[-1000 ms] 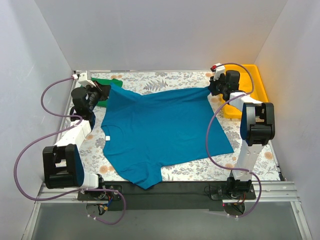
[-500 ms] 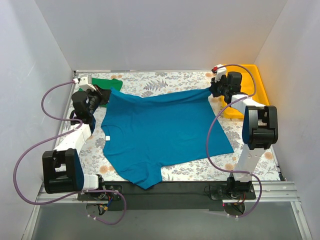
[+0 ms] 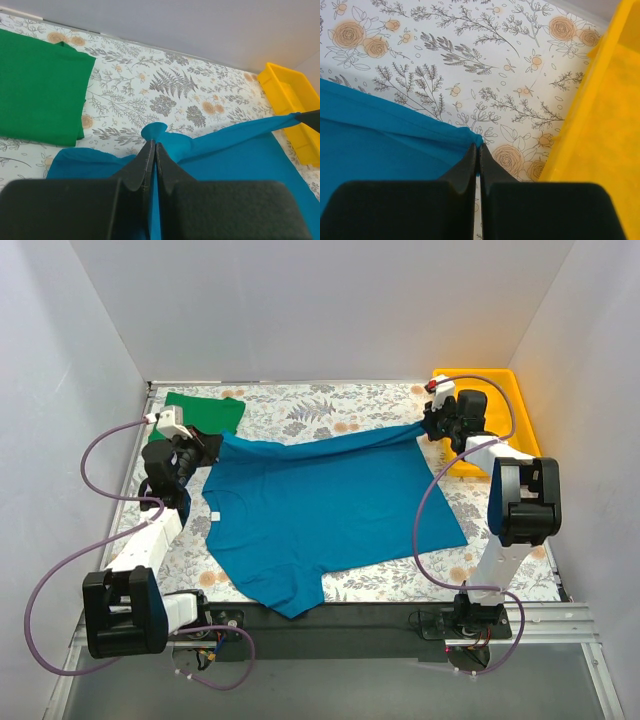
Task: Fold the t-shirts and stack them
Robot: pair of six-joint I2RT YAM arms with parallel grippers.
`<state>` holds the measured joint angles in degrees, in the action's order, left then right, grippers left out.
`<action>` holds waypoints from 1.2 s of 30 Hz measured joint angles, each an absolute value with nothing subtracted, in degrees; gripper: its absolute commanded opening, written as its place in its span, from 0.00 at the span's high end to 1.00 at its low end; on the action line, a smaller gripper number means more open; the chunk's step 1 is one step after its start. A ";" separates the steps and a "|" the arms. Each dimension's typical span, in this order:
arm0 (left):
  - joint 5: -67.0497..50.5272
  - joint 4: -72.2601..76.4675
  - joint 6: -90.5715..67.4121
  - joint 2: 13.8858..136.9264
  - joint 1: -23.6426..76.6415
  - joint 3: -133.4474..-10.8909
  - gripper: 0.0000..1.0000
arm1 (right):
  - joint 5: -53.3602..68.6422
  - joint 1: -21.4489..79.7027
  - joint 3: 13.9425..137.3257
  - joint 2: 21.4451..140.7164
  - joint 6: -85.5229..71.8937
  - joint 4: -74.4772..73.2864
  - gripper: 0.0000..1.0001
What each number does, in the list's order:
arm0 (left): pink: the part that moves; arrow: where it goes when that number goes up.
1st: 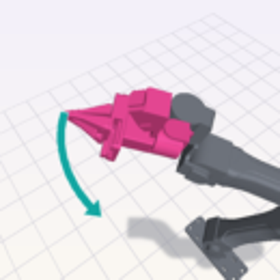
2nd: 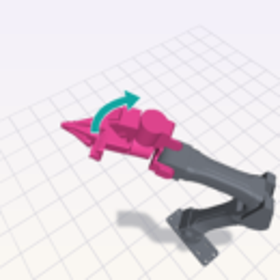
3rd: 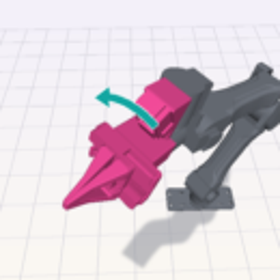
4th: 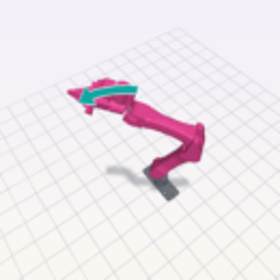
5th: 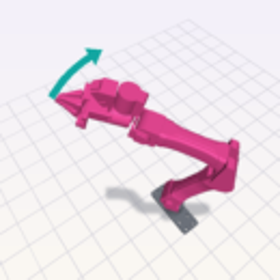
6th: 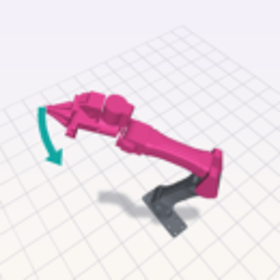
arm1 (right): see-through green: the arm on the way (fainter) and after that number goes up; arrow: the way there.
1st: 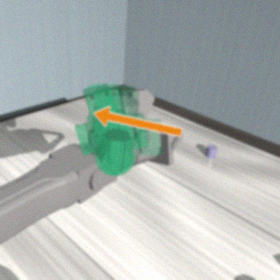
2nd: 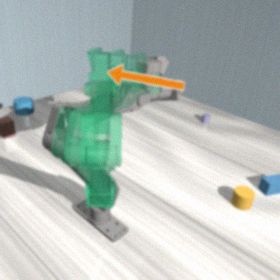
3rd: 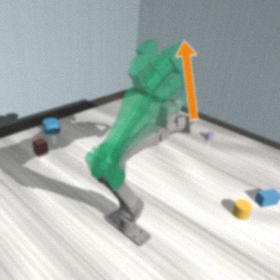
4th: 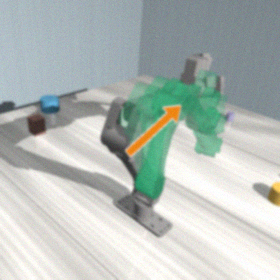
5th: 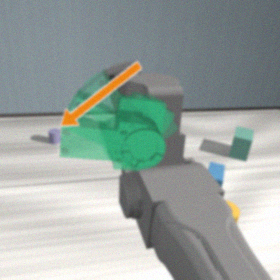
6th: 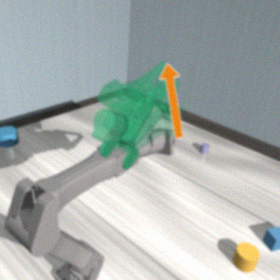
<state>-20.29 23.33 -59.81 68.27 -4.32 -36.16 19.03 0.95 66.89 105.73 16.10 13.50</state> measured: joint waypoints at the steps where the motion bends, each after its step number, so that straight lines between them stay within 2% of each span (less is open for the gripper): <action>1: -20.40 22.98 -59.88 67.88 -4.32 -35.77 1.00 | 19.03 0.95 66.67 105.54 16.32 13.47 0.99; 3: -20.53 22.61 -60.05 67.24 -4.32 -35.16 1.00 | 19.03 0.95 66.59 105.36 16.56 13.47 0.98; 8: -21.41 21.58 -60.53 65.91 -4.32 -33.95 1.00 | 18.61 0.91 65.98 104.64 16.97 13.52 0.87; 10: -21.91 21.37 -60.75 65.47 -4.34 -33.32 1.00 | 18.28 0.86 65.17 103.85 17.19 13.47 0.80; 12: -22.33 20.80 -60.95 65.01 -4.32 -32.71 1.00 | 18.02 0.86 64.42 102.96 17.67 13.45 0.76; 15: -23.18 19.73 -61.30 64.38 -4.32 -32.16 1.00 | 17.65 0.82 62.96 100.97 18.20 13.50 0.63; 17: -23.70 19.31 -61.41 63.79 -4.32 -31.81 1.00 | 17.26 0.80 61.58 99.20 18.61 13.41 0.58; 27: -26.39 16.67 -61.84 60.90 -4.32 -31.00 1.00 | 17.54 -0.14 55.44 89.47 20.40 13.41 0.53; 36: -27.68 13.87 -61.73 59.40 -4.32 -30.35 1.00 | 26.13 -1.06 53.95 85.71 23.88 7.90 0.43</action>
<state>-27.68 13.87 -61.73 59.40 -4.32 -30.35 26.13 -1.06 53.95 85.71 23.88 7.90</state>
